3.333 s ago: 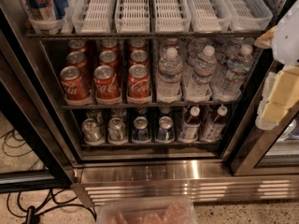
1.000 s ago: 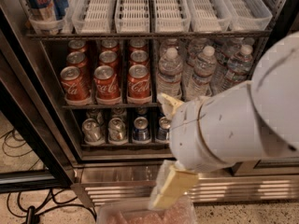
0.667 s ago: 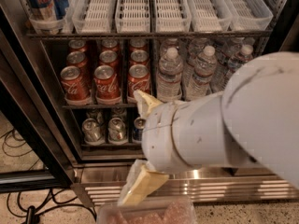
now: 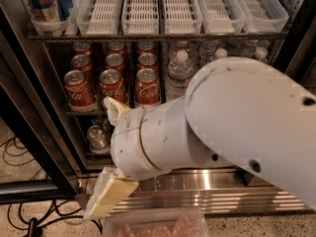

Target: Pick redbull can from top shelf of fridge

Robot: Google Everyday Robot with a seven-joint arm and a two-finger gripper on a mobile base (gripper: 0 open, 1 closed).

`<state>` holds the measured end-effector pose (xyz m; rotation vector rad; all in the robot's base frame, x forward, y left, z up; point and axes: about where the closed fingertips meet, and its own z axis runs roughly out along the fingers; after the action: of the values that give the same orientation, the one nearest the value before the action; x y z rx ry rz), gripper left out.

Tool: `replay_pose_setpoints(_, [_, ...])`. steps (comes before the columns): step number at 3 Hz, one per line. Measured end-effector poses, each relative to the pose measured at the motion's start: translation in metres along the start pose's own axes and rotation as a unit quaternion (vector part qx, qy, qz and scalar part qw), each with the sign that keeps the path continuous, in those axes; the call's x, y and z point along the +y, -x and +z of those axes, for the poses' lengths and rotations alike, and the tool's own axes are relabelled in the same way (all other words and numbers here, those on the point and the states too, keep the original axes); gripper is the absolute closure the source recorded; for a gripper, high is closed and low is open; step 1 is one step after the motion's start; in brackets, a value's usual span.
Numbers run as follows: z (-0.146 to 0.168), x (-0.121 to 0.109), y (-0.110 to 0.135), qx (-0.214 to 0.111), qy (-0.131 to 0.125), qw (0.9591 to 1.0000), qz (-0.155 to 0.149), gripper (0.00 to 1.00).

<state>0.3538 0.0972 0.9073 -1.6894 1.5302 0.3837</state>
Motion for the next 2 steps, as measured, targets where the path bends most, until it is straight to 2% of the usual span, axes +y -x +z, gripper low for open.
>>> replay_pose_setpoints(2, [0.0025, 0.0006, 0.0058, -0.012, -0.004, 0.9999, -0.005, 0.00])
